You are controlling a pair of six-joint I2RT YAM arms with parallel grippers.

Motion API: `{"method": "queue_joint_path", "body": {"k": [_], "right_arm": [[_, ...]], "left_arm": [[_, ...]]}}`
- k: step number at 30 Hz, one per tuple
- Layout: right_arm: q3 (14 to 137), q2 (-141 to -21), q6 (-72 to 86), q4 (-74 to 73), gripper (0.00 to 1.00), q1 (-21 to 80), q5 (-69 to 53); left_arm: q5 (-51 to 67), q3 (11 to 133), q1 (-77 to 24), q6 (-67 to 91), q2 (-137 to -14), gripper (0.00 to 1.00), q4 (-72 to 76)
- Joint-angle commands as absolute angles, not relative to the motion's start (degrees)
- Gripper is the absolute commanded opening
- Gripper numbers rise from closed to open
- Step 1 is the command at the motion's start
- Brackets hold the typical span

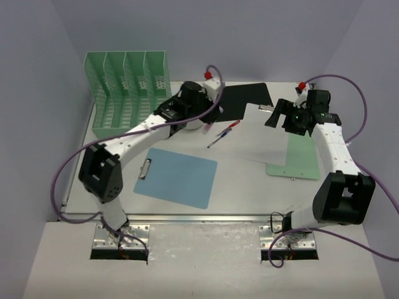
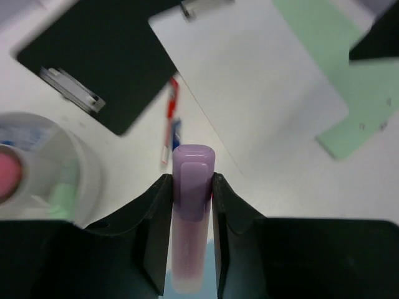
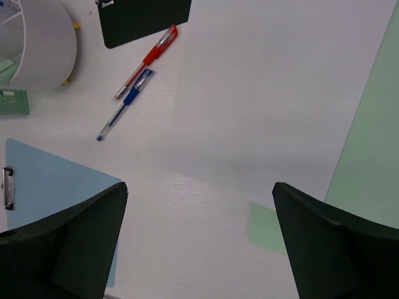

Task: Organize the desk

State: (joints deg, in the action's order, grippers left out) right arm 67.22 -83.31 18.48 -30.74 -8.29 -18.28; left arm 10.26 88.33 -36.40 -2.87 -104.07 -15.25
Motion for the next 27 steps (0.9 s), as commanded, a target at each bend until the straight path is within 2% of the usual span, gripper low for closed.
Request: {"method": "queue_joint_path", "body": {"k": [1,4,8,10,17,27], "right_arm": [[68.91,-82.35,19.42,-29.88,0.99,-8.61,-19.16],[68.73,-82.79,19.69,-29.62,0.99,-8.61,-19.51],[68.64,-83.23,19.95,-29.53,0.99,-8.53,-19.86],[68.56,-83.23,19.86,-29.53,0.99,-8.53,-19.69],[67.68,-83.23,19.34,-29.36,0.99,-8.53,-19.51],[68.38,-84.64,19.42,-29.71,0.99,-8.61,-19.95]], "left_arm": [[9.86,82.28,-31.74,2.91,-94.5,0.0,6.23],[4.33,76.94,-30.24,0.19,-93.08,0.0,9.48],[2.63,61.9,-28.13,-7.99,-89.83,0.0,37.17],[5.26,58.64,-27.6,-10.1,-90.69,0.0,42.87],[16.6,60.02,-23.73,-8.27,-97.19,0.0,51.68],[21.18,63.63,-22.85,-5.8,-104.06,0.0,56.68]]}}
